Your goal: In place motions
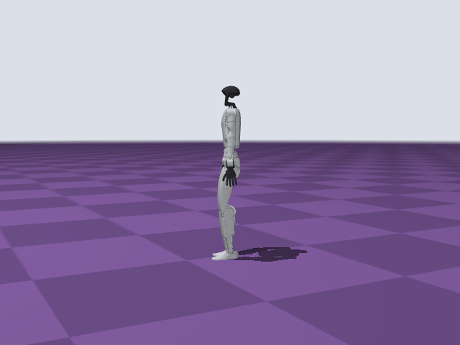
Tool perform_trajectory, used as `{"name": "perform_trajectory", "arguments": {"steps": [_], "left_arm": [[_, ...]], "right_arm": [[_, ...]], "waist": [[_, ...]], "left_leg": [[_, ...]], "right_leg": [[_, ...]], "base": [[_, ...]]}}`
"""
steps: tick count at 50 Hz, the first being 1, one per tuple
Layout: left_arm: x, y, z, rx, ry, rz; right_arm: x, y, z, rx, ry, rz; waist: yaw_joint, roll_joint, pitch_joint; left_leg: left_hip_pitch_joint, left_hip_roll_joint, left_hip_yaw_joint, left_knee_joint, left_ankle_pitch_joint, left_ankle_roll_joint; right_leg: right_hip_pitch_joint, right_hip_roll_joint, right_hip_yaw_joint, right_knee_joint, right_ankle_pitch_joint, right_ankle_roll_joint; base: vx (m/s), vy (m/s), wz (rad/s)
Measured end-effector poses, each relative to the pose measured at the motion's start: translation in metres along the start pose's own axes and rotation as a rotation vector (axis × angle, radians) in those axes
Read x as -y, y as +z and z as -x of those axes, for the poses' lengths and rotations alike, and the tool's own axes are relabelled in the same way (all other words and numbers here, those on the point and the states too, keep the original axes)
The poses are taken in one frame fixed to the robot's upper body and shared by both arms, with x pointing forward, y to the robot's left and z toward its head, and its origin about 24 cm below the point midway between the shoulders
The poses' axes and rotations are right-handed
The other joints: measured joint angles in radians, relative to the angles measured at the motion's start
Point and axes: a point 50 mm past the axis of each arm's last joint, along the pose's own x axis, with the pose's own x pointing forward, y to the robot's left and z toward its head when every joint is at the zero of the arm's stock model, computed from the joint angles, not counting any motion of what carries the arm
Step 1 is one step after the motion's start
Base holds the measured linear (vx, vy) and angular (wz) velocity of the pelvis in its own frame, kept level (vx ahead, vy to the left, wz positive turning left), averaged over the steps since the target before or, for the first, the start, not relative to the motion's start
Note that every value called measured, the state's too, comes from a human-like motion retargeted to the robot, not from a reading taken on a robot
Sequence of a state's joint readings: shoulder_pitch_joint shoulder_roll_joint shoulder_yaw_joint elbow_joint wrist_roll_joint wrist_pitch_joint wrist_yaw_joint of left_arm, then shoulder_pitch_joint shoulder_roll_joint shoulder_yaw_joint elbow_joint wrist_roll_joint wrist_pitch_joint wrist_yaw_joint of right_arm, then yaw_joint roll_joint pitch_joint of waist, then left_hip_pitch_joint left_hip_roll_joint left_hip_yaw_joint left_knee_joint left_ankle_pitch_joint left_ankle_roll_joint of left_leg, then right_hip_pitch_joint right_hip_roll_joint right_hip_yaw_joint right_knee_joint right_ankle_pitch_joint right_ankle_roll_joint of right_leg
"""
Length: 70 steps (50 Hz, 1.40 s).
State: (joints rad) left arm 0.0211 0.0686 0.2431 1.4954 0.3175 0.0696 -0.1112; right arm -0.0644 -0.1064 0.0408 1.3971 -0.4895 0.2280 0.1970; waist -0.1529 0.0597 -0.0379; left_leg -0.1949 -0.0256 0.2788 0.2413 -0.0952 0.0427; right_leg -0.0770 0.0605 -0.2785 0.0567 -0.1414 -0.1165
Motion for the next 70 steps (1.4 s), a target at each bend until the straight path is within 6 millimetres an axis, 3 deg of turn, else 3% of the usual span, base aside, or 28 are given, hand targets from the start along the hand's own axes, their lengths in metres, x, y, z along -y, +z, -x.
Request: {"name": "perform_trajectory", "arguments": {"steps": [2,3,5,7,13,22,27,30,32,37,42,45,47,48,51,53,60,62,63,64,67,70], "left_arm": [[0.002,-0.009,0.0,-0.023,-0.012,0.009],[0.002,-0.011,0.0,-0.029,-0.017,0.012],[0.002,-0.015,0.0,-0.031,-0.025,0.023],[0.0,-0.011,0.0,-0.005,-0.017,0.015],[-0.003,0.001,0.0,0.049,0.015,-0.047],[-0.001,0.011,0.0,0.093,0.011,-0.06],[-0.007,0.0,0.0,0.061,0.047,-0.012],[-0.013,-0.015,0.001,0.021,0.075,0.051],[-0.015,-0.029,0.001,-0.02,0.095,0.089],[-0.01,-0.063,0.004,-0.132,0.118,0.159],[-0.002,-0.08,0.005,-0.184,0.098,0.14],[0.004,-0.079,0.004,-0.18,0.078,0.163],[0.004,-0.073,0.004,-0.166,0.068,0.181],[0.003,-0.07,0.003,-0.16,0.064,0.188],[-0.002,-0.059,0.003,-0.134,0.07,0.194],[-0.008,-0.05,0.002,-0.107,0.081,0.183],[-0.025,-0.024,0.003,-0.032,0.104,0.081],[-0.027,-0.021,0.003,-0.025,0.104,0.067],[-0.026,-0.02,0.003,-0.027,0.102,0.063],[-0.025,-0.021,0.003,-0.034,0.097,0.061],[-0.024,-0.024,0.004,-0.078,0.068,0.033],[-0.017,-0.02,0.003,-0.087,0.047,-0.058]], "right_arm": [[-0.004,-0.001,-0.001,0.011,0.017,0.002],[-0.005,-0.001,-0.001,0.02,0.027,0.002],[-0.008,-0.004,-0.002,0.022,0.041,-0.002],[-0.008,-0.006,-0.002,0.016,0.047,-0.022],[-0.001,-0.025,-0.002,-0.058,0.034,-0.031],[0.004,-0.056,0.0,-0.19,0.006,-0.015],[-0.001,-0.07,0.0,-0.225,0.02,-0.027],[-0.004,-0.075,-0.001,-0.241,0.029,-0.025],[-0.005,-0.076,-0.001,-0.242,0.029,-0.028],[0.004,-0.066,0.0,-0.195,0.006,-0.042],[0.017,-0.049,0.0,-0.098,-0.046,-0.096],[0.018,-0.04,0.0,-0.045,-0.056,-0.156],[0.017,-0.034,0.0,-0.017,-0.038,-0.197],[0.015,-0.031,0.0,-0.008,-0.023,-0.212],[0.006,-0.021,-0.001,0.015,0.025,-0.232],[0.001,-0.015,-0.001,0.035,0.045,-0.22],[-0.004,-0.002,-0.001,0.079,0.038,0.0],[-0.004,-0.001,0.0,0.071,0.039,0.071],[-0.004,-0.001,0.0,0.066,0.039,0.1],[-0.004,-0.002,0.0,0.063,0.033,0.124],[-0.003,-0.002,-0.001,0.067,0.006,0.166],[0.001,0.001,0.0,0.083,-0.041,0.15]], "waist": [[-0.005,0.016,-0.003],[-0.026,0.032,-0.012],[-0.036,0.045,-0.019],[-0.033,0.038,-0.009],[0.004,0.011,-0.015],[0.006,-0.019,-0.035],[0.004,-0.052,-0.063],[0.026,-0.07,-0.08],[0.063,-0.073,-0.08],[0.134,-0.083,-0.077],[0.106,-0.037,-0.077],[0.139,0.025,-0.066],[0.078,0.061,-0.06],[0.049,0.067,-0.055],[0.057,0.054,-0.04],[0.088,0.043,-0.037],[0.032,0.007,-0.022],[0.008,-0.03,-0.01],[0.007,-0.046,-0.007],[0.013,-0.066,-0.013],[0.075,-0.119,-0.046],[0.082,-0.121,-0.033]], "left_leg": [[0.002,-0.02,-0.015,-0.068,0.067,0.074],[0.004,-0.006,-0.031,-0.053,0.044,0.042],[0.016,0.062,0.103,-0.051,0.048,0.008],[0.019,0.021,0.027,-0.064,0.054,0.017],[0.023,-0.003,0.081,-0.078,0.004,0.027],[0.103,0.093,0.539,-0.119,-0.11,-0.027],[0.162,0.123,0.767,-0.1,-0.097,-0.002],[0.174,0.126,0.783,-0.118,-0.007,0.004],[0.166,0.108,0.697,-0.157,0.042,-0.019],[0.148,0.063,0.573,-0.191,0.026,0.004],[0.117,0.076,0.431,-0.189,0.013,0.008],[0.112,0.132,0.43,-0.205,0.026,0.01],[0.107,0.146,0.351,-0.211,0.025,0.009],[0.101,0.14,0.309,-0.213,0.03,0.014],[0.1,0.127,0.287,-0.225,0.048,0.025],[0.101,0.127,0.297,-0.229,0.056,0.027],[0.086,0.078,0.109,-0.239,0.1,0.03],[0.103,0.03,0.063,-0.244,0.107,0.038],[0.114,0.011,0.052,-0.247,0.107,0.04],[0.119,-0.01,0.052,-0.248,0.106,0.041],[0.115,-0.053,0.088,-0.251,0.102,0.042],[0.112,-0.053,0.058,-0.228,0.097,0.038]], "right_leg": [[0.011,0.019,0.022,-0.002,0.007,-0.001],[0.006,0.03,0.012,-0.002,0.008,-0.002],[0.0,0.043,0.024,0.001,0.013,-0.007],[0.006,0.038,0.02,0.003,0.016,-0.009],[0.015,-0.003,-0.049,-0.006,0.008,-0.013],[0.04,-0.082,-0.333,0.0,-0.086,0.041],[0.07,-0.127,-0.524,0.025,-0.132,0.112],[0.095,-0.135,-0.614,0.041,-0.143,0.149],[0.119,-0.131,-0.661,0.055,-0.14,0.166],[0.164,-0.149,-0.716,0.099,-0.091,0.2],[0.206,-0.169,-0.82,0.2,0.038,0.218],[0.159,-0.243,-0.736,0.442,0.153,0.157],[0.074,-0.321,-0.637,0.669,0.186,0.12],[0.036,-0.326,-0.565,0.729,0.194,0.139],[-0.087,-0.216,-0.249,0.787,0.168,0.22],[-0.109,-0.152,-0.132,0.756,0.134,0.238],[-0.133,0.018,0.016,0.459,-0.062,0.249],[-0.11,0.017,0.011,0.315,-0.084,0.217],[-0.095,0.016,-0.004,0.246,-0.081,0.146],[-0.072,0.009,-0.01,0.198,-0.085,0.129],[-0.038,-0.028,-0.116,0.164,-0.118,0.114],[-0.059,-0.039,-0.046,0.173,-0.112,0.171]], "base": [[0.07,-0.01,-0.8],[0.05,-0.04,-0.26],[0.01,-0.07,-0.29],[-0.03,-0.1,-0.02],[0.07,-0.15,0.64],[0.26,-0.29,2.25],[0.48,-0.31,2.75],[0.6,-0.28,2.02],[0.66,-0.24,1.46],[0.52,-0.18,1.08],[0.48,-0.15,1.47],[0.36,-0.16,0.88],[0.32,-0.21,2.18],[0.24,-0.25,2.26],[0.14,-0.28,1.14],[0.11,-0.3,0.49],[0.1,-0.27,1.46],[0.05,-0.18,1.5],[0.04,-0.12,0.88],[0.04,-0.07,0.4],[-0.03,-0.05,-0.22],[-0.22,-0.05,0.43]]}}
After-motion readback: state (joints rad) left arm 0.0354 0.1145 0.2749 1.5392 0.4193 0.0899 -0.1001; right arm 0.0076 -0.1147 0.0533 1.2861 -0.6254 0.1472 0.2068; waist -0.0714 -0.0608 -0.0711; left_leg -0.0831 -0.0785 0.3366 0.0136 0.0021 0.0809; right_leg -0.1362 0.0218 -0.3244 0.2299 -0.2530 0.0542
